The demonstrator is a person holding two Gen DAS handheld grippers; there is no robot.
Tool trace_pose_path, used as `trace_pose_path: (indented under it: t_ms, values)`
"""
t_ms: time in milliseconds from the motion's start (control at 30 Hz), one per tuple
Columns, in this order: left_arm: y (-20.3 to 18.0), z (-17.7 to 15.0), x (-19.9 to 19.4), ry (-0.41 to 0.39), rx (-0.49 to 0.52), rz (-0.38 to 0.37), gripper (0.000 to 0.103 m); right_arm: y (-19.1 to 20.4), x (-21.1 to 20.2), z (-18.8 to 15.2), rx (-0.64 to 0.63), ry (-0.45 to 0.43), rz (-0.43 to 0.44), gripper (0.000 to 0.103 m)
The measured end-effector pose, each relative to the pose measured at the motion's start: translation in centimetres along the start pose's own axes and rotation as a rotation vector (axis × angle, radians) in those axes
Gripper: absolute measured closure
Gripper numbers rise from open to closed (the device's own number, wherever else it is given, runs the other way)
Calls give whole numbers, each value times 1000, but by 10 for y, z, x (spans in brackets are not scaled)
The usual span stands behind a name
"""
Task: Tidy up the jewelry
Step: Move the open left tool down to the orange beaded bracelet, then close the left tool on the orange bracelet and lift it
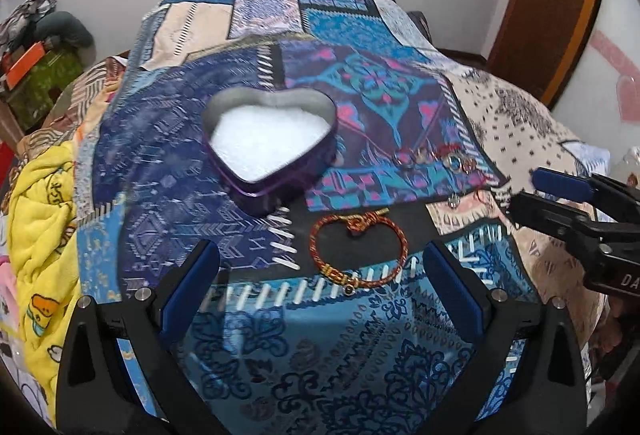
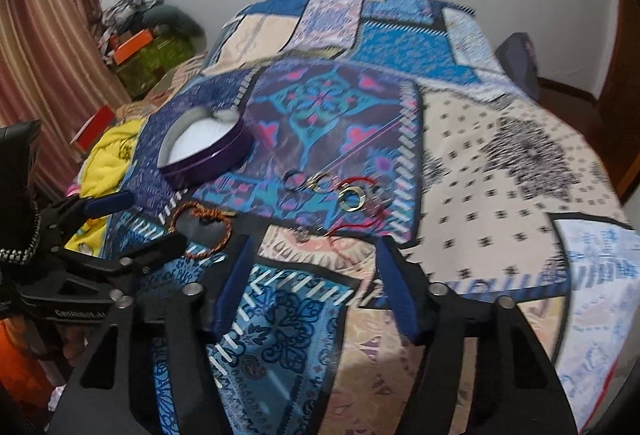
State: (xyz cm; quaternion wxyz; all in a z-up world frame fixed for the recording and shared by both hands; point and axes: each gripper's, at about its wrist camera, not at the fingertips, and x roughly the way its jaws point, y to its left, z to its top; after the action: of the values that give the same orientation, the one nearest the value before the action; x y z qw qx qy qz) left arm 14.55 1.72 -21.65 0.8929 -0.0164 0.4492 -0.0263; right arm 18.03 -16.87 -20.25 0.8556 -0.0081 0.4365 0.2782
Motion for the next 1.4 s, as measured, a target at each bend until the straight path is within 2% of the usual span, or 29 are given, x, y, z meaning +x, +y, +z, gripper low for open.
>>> trace_pose_path:
  t_ms: [167, 633, 833, 900, 1400]
  values:
    - [-6, -4, 11, 25, 33, -16, 6, 1, 11, -1, 2, 37, 66, 70]
    - [-16, -7, 21, 24, 106, -13, 11, -8, 38, 4, 21, 78, 62, 79]
    - [-21, -4, 25, 12, 151, -1, 24, -3, 42, 4, -13, 68, 19, 87]
    - [-22, -4, 25, 8, 154, -3, 31, -5, 41, 4, -7, 65, 14, 93]
    - [-11, 0, 19, -4, 89, -27, 81, -5, 24, 6, 7, 35, 9, 93]
